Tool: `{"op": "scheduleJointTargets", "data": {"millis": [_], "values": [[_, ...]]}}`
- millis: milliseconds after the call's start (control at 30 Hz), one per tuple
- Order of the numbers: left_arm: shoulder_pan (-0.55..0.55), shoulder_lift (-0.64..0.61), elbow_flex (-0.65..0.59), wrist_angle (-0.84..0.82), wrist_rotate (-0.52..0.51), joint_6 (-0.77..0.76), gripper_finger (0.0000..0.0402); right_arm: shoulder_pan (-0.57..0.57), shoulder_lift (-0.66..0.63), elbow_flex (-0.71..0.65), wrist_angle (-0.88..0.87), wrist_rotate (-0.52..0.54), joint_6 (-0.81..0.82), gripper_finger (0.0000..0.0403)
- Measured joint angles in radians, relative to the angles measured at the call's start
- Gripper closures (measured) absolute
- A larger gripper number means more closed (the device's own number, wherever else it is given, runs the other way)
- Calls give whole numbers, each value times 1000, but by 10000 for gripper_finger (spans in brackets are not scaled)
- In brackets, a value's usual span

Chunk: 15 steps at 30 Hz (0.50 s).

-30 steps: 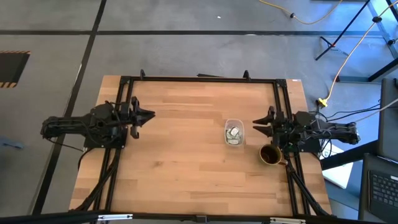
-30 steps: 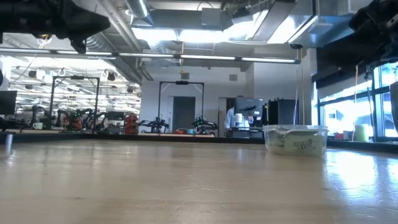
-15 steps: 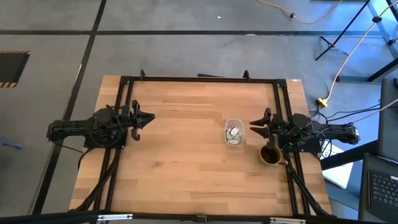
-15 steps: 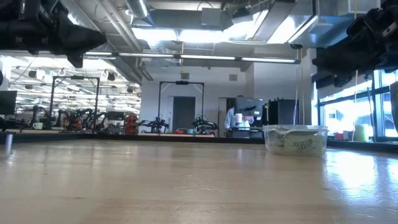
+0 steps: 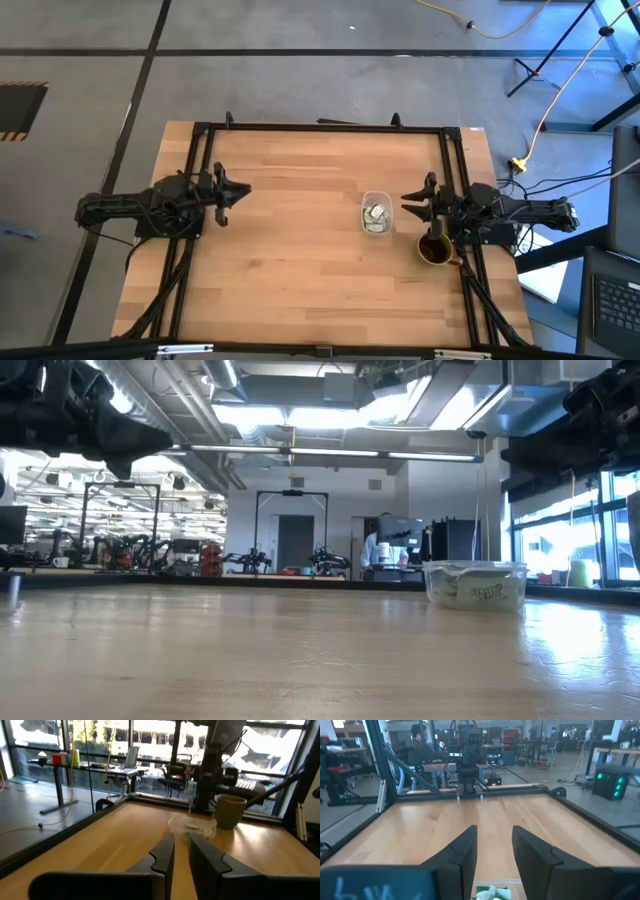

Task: Pick and place items into bin
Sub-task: Return to Home Position

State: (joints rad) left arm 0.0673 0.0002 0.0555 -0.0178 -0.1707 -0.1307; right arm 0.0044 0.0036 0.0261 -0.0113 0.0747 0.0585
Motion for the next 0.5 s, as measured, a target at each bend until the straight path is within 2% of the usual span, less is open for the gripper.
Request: {"op": "scheduleJointTargets", "data": {"millis": [167,267,500], "values": [[0,5,0,-77,-7,-10,354,0,0,0,0,0,-57,276],[0,5,-6,-58,-22,-2,354,0,0,0,0,1,-72,276],[0,5,-7,-58,-13,146,350,0,0,0,-1,1,-38,276]]}}
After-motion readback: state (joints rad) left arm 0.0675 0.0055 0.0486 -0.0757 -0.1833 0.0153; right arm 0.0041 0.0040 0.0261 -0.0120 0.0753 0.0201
